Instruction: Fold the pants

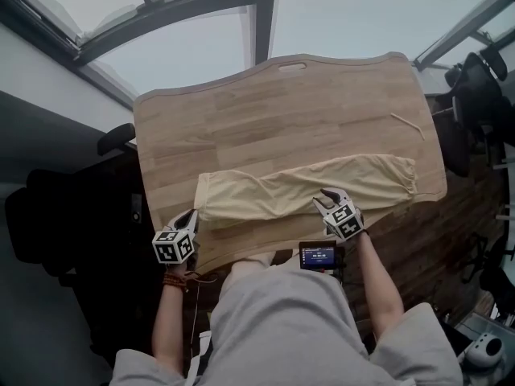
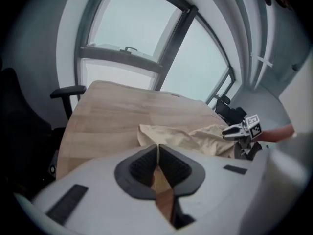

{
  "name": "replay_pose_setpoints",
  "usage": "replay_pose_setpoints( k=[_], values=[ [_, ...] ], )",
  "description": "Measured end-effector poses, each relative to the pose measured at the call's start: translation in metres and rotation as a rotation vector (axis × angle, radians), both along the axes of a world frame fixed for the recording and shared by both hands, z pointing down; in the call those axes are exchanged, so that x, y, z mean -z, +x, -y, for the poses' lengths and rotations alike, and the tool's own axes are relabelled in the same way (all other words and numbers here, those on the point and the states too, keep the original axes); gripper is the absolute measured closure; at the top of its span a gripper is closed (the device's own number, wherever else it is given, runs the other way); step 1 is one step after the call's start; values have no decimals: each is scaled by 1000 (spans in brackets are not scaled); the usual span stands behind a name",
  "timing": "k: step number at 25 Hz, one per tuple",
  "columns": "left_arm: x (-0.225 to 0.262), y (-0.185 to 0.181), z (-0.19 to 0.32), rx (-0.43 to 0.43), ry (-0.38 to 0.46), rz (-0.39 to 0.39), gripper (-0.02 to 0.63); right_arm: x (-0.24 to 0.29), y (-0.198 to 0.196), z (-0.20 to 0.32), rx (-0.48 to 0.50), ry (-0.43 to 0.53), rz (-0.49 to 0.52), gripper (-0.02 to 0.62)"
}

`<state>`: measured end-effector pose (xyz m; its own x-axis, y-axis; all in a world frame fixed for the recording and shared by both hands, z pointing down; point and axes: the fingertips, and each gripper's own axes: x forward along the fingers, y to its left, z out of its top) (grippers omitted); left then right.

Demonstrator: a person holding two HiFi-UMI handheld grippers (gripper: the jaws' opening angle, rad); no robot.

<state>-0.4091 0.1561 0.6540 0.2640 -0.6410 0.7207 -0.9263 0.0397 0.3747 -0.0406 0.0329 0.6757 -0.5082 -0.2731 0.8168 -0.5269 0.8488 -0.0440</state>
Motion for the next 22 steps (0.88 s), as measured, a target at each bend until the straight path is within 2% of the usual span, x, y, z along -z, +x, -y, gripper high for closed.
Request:
replay_pose_setpoints(
  k=[3,6,8,12,15,17,20,22],
  values=[
    [-26,6,-39,16,-41,-10,589,-9,-5,-10,25,-24,-7,456],
    [-56,6,-70,20,-99,21,589,-15,-7,-17,50,-35,-18,456],
    [-70,8,-89,18,-130,5,589,-18,-8,-22,58,-40,-22,456],
    [-82,4,-110,38,-144,1,557,-23,-12,-26,71,-47,-30,456],
    [-70,-14,-104,82,-112,50,515,-25,-17,-26,79,-49,-26,456],
    [-52,-26,-89,113,-57,80,511,-24,-22,-27,92,-44,-22,456],
    [-35,-13,-47,57,31,103,512,-23,-35,-32,131,-38,-14,456],
    [-41,11,-19,-2,43,101,512,-30,-46,-39,187,-50,-24,456]
  ],
)
